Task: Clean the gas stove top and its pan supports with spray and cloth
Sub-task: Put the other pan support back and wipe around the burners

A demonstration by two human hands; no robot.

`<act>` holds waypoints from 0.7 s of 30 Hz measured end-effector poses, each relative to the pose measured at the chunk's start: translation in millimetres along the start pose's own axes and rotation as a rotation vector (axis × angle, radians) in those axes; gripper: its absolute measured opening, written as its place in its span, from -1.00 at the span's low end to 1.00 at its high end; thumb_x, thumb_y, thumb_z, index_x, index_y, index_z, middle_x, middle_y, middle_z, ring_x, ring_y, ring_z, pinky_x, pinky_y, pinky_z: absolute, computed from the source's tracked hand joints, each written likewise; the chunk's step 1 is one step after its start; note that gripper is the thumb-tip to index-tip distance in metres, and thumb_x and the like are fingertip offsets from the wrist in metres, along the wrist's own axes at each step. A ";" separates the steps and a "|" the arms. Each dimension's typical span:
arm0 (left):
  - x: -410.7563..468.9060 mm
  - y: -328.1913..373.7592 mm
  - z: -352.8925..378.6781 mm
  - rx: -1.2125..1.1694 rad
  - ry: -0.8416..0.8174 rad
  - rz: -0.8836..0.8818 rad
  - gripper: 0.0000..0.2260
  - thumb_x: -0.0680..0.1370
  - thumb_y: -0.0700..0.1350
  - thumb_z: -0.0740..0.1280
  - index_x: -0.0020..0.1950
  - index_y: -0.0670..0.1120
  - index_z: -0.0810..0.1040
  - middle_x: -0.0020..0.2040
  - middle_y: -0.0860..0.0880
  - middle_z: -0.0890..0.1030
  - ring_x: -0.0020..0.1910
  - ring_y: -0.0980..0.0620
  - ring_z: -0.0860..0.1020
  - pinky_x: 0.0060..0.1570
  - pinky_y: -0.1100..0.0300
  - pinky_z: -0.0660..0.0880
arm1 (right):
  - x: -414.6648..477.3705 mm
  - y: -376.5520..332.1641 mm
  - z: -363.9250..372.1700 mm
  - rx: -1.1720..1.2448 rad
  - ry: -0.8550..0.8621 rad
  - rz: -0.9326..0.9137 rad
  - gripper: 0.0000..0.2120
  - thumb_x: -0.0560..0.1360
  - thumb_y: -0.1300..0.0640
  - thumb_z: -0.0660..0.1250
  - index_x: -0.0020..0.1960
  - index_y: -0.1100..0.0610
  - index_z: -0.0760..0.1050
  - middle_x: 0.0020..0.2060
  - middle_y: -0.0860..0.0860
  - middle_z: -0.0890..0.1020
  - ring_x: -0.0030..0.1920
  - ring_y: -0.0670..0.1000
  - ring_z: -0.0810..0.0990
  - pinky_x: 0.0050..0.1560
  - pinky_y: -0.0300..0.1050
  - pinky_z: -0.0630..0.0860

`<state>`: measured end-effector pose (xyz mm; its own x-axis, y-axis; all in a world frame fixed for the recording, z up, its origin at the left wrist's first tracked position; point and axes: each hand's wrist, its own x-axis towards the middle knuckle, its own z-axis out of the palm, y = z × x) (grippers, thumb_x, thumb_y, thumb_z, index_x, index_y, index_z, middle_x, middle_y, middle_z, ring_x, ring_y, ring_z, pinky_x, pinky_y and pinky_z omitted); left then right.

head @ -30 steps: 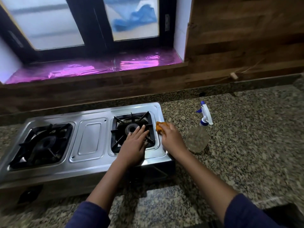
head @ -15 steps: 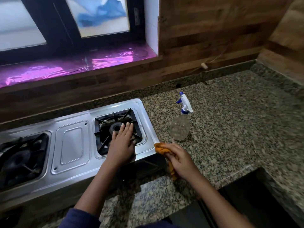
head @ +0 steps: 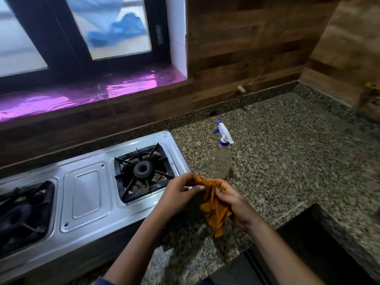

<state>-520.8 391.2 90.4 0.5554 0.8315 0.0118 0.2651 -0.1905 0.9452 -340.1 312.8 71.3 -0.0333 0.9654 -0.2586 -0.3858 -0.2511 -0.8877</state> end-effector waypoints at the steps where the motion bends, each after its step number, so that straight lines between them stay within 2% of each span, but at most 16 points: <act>1: -1.2 0.4 0.4 0.012 0.017 0.006 -0.93 0.48 -0.07 0.45 -0.13 0.07 0.57 -0.16 0.05 0.67 -0.09 0.08 0.64 0.00 -0.09 0.59 | -0.7 -0.4 -1.8 -0.019 -0.012 0.003 -0.58 0.47 0.15 0.35 0.30 0.22 0.43 0.08 0.21 0.63 -0.02 0.14 0.65 -0.03 0.00 0.62; 4: -5.7 0.9 0.6 0.056 0.049 0.046 -0.90 0.50 -0.11 0.42 -0.15 0.05 0.54 -0.21 0.06 0.64 -0.14 0.08 0.62 -0.06 0.00 0.59 | -2.1 -4.9 -8.5 -0.200 -0.025 -0.015 -0.50 0.35 0.10 0.41 0.28 0.14 0.49 0.13 0.15 0.63 0.13 0.11 0.61 0.05 -0.08 0.54; 7: -5.7 0.2 -2.1 0.193 0.082 0.112 -0.90 0.48 0.03 0.39 -0.14 0.06 0.51 -0.23 0.08 0.59 -0.18 0.07 0.57 -0.11 -0.06 0.54 | -6.6 -13.5 -10.6 -0.342 -0.020 -0.064 -0.50 0.35 0.08 0.40 0.28 0.10 0.51 0.18 0.07 0.63 0.25 0.00 0.57 0.15 -0.12 0.53; 9: -4.3 3.6 -2.9 0.233 0.103 0.122 -0.87 0.47 0.09 0.40 -0.13 0.07 0.52 -0.25 0.08 0.59 -0.20 0.10 0.56 -0.15 -0.03 0.53 | -9.2 -20.0 -5.2 -0.498 -0.028 -0.094 -0.54 0.38 0.01 0.47 0.26 0.01 0.53 0.17 -0.04 0.63 0.23 -0.16 0.55 0.20 -0.25 0.46; 11: -2.1 9.4 -2.6 0.234 0.097 0.129 -0.84 0.46 0.12 0.40 -0.13 0.07 0.53 -0.30 0.05 0.57 -0.26 0.11 0.56 -0.20 0.02 0.52 | -8.7 -24.6 2.1 -0.661 -0.007 -0.128 -0.63 0.39 0.00 0.53 0.17 -0.09 0.56 0.08 -0.18 0.64 0.13 -0.33 0.54 0.07 -0.42 0.45; 12: -1.0 11.9 -2.1 0.240 0.086 0.136 -0.85 0.46 0.12 0.41 -0.15 0.09 0.52 -0.33 0.04 0.56 -0.29 0.12 0.54 -0.24 0.06 0.48 | -6.4 -25.3 4.0 -0.721 0.010 -0.156 -0.70 0.41 -0.01 0.52 0.11 -0.09 0.57 0.03 -0.19 0.66 0.09 -0.31 0.56 0.03 -0.39 0.48; 14: 2.8 14.2 -2.1 0.237 0.073 0.130 -0.85 0.46 0.12 0.43 -0.20 0.13 0.50 -0.35 0.03 0.53 -0.34 0.15 0.48 -0.30 0.13 0.41 | -1.8 -27.8 5.7 -0.775 0.039 -0.210 -0.82 0.45 0.00 0.48 0.02 -0.01 0.59 -0.08 -0.07 0.68 0.02 -0.15 0.61 0.04 -0.12 0.57; 16: 7.2 12.4 -3.9 0.125 0.070 0.054 -0.83 0.45 0.13 0.43 -0.20 0.09 0.52 -0.38 0.04 0.50 -0.36 0.13 0.45 -0.33 0.17 0.37 | -0.4 -34.3 8.6 -0.713 0.036 -0.230 -0.84 0.46 0.03 0.47 -0.03 0.09 0.59 -0.14 0.07 0.68 -0.08 -0.02 0.64 -0.03 0.06 0.58; 18: 8.5 11.7 -4.4 -0.108 0.047 -0.043 -0.82 0.45 0.09 0.43 -0.20 0.01 0.55 -0.39 0.04 0.47 -0.38 0.09 0.43 -0.36 0.18 0.35 | 1.8 -42.3 10.4 -0.672 0.028 -0.243 -0.79 0.44 0.00 0.46 -0.05 0.13 0.57 -0.19 0.07 0.67 -0.16 -0.04 0.63 -0.12 0.02 0.58; 21: 5.8 10.5 2.1 -0.370 0.013 -0.145 -0.77 0.50 0.03 0.41 -0.13 -0.13 0.53 -0.36 -0.02 0.48 -0.37 0.05 0.43 -0.37 0.20 0.35 | 5.5 -49.3 12.6 -0.681 -0.011 -0.207 -0.73 0.46 -0.13 0.42 -0.06 0.07 0.54 -0.24 -0.02 0.64 -0.20 -0.05 0.62 -0.18 -0.04 0.56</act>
<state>-513.2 392.9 99.8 0.5221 0.8432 -0.1282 0.0364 0.1282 0.9911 -332.9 331.3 118.4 -0.0323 0.9978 -0.0580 0.2761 -0.0468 -0.9600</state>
